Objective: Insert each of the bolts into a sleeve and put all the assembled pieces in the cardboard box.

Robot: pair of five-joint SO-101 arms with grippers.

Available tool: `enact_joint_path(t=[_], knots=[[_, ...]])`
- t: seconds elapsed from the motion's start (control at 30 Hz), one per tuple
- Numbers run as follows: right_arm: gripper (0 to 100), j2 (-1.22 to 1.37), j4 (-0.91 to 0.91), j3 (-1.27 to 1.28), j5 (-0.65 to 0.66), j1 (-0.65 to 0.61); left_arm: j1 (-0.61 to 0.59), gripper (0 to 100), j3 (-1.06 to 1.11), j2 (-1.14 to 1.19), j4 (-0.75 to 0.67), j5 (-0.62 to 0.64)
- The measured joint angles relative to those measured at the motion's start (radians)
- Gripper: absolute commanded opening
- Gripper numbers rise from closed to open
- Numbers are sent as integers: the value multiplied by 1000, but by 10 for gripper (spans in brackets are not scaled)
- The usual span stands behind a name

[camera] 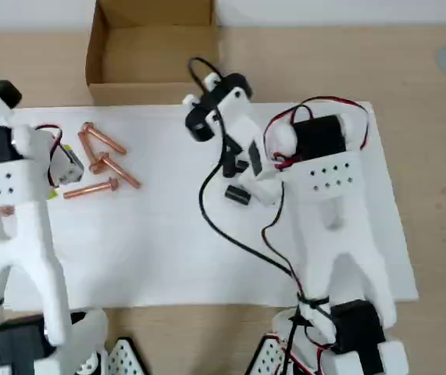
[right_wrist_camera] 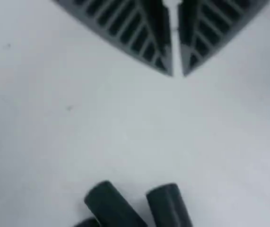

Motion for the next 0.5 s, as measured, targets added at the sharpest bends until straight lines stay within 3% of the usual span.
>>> enact_joint_path(t=[0.27, 0.5], knots=[[15, 2, -2, -37, 0, -5, 0, 143, 12, 89, -2, -44], [16, 2, -5, -172, -160, -5, 0, 143, 12, 89, -2, -172]])
